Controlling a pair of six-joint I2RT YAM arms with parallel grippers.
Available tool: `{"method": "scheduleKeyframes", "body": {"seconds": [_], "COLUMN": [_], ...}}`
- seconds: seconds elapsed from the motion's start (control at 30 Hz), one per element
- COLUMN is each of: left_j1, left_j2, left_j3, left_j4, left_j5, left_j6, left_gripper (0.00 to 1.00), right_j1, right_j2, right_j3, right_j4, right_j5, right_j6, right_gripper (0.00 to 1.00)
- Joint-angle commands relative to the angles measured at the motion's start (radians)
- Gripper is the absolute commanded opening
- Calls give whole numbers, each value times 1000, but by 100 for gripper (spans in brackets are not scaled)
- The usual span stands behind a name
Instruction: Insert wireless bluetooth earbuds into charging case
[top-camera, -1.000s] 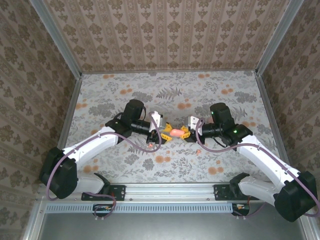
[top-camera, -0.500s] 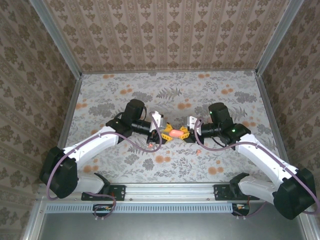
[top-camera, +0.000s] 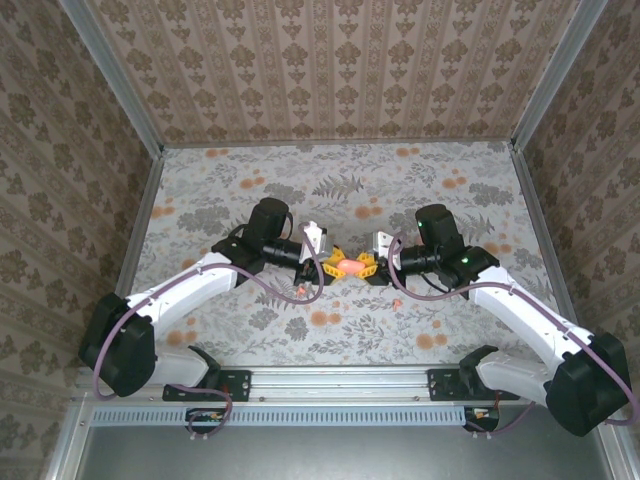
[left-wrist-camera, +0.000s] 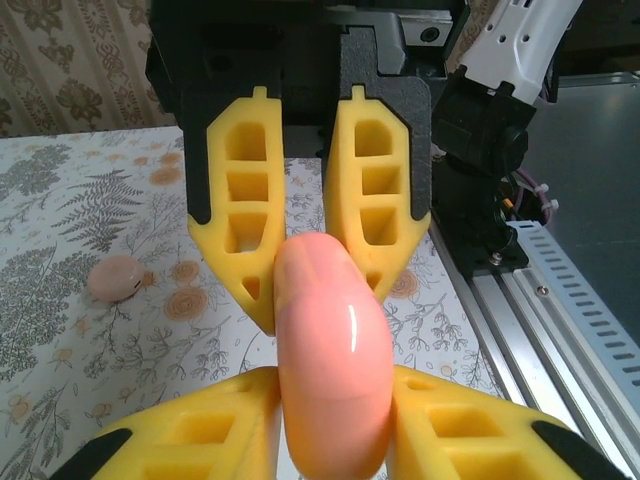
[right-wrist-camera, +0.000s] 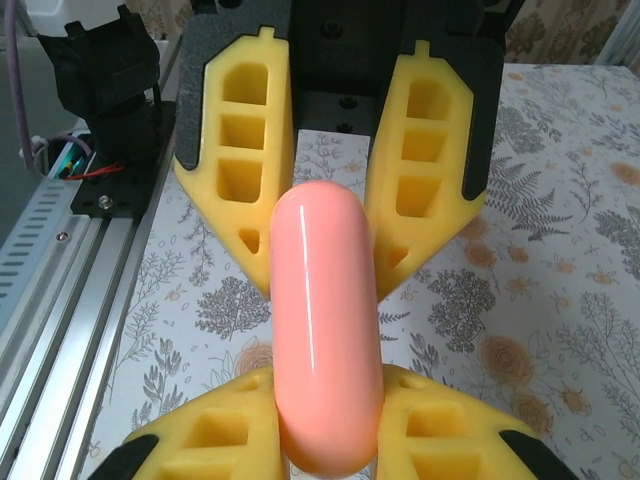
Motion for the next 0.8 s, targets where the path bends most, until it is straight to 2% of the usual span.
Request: {"method": "scheduleKeyframes", "body": {"seconds": [0.0,0.07,0.23,0.37,0.43,0.77], "left_j1": [-10,-9,-9,-7,-8,-7], "left_j2": [10,10,6,0,-4,-15], "left_j3": [30,28,25,14,8,-14], "left_j4": [20,21,19,18,11,-15], "left_j5": [39,39,38,24,16,0], "left_j6": [-16,-16,-17,-5,4,32], "left_gripper": [30,28,15,12,12,8], "right_j1": [5,4,6,-1,-13,-101], "right_j2": [8,7,5,-16,-28,-48], "right_j3": [22,19,19,-19,-48,-65], "right_j4": [42,43,44,156,235,361], "right_j5": [-26,-21,-13,-4,-2,-58], "right_j6": [14,18,23,110,167,289], "right_gripper": [18,18,20,38,43,45]}}
